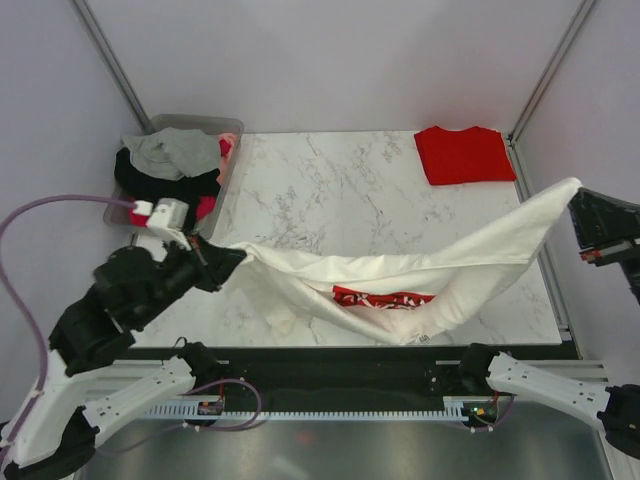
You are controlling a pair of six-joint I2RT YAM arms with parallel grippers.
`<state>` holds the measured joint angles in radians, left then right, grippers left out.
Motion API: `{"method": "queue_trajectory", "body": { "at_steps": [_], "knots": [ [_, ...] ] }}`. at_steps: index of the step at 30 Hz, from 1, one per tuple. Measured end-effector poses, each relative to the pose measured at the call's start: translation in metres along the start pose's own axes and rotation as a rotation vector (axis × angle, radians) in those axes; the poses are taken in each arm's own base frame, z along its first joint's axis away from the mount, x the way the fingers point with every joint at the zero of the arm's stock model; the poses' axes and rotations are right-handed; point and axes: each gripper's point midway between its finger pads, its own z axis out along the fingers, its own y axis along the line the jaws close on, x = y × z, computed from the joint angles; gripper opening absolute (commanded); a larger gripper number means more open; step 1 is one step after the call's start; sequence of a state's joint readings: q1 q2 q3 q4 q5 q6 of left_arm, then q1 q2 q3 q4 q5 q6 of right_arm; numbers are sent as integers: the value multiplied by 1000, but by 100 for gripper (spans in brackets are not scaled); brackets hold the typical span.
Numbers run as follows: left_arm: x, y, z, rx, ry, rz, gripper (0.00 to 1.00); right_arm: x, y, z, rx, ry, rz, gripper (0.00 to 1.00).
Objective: Fold and stack the t-shirts
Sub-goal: Flatten the tshirt out
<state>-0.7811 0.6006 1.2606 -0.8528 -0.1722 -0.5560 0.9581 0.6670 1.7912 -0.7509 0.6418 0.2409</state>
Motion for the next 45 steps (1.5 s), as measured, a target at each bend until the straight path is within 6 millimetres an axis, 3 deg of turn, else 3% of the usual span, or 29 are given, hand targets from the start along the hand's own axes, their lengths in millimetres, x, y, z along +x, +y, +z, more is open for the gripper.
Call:
{"method": "queue_trajectory", "body": {
  "at_steps": [1, 2, 4, 6, 8, 12, 15, 17, 21, 23, 26, 28, 32, 45],
  "knots": [
    [24, 12, 12, -41, 65, -7, 12, 13, 1, 4, 7, 28, -13, 0],
    [46, 23, 21, -81, 125, -13, 21, 28, 0, 9, 16, 60, -29, 0],
    [71, 36, 30, -132, 197, -21, 31, 51, -1, 14, 32, 114, -59, 0],
    [77, 38, 34, -147, 214, -31, 43, 64, -3, 17, 50, 145, -73, 0],
    [73, 35, 35, -137, 197, -42, 47, 73, -5, 18, 66, 160, -78, 0],
    [69, 32, 36, -124, 176, -59, 39, 90, -15, 16, 100, 181, -80, 0],
    [84, 38, 46, -138, 200, -71, 39, 105, -22, 15, 122, 201, -84, 0],
    [106, 47, 54, -161, 246, -82, 39, 115, -25, 14, 138, 217, -85, 0],
    [180, 80, 64, -250, 415, -119, 43, 144, -32, 16, 176, 270, -90, 0],
    [221, 94, 66, -282, 508, -151, 46, 168, -37, 17, 203, 316, -104, 0],
    [265, 108, 62, -315, 615, -191, 51, 208, -46, 16, 245, 398, -134, 0],
    [273, 106, 61, -304, 634, -212, 53, 231, -51, 15, 268, 446, -154, 0],
    [265, 88, 73, -223, 591, -246, 53, 254, -58, 12, 295, 492, -171, 0],
    [272, 71, 90, -164, 606, -265, 50, 260, -62, 9, 315, 490, -148, 0]
  ]
}}
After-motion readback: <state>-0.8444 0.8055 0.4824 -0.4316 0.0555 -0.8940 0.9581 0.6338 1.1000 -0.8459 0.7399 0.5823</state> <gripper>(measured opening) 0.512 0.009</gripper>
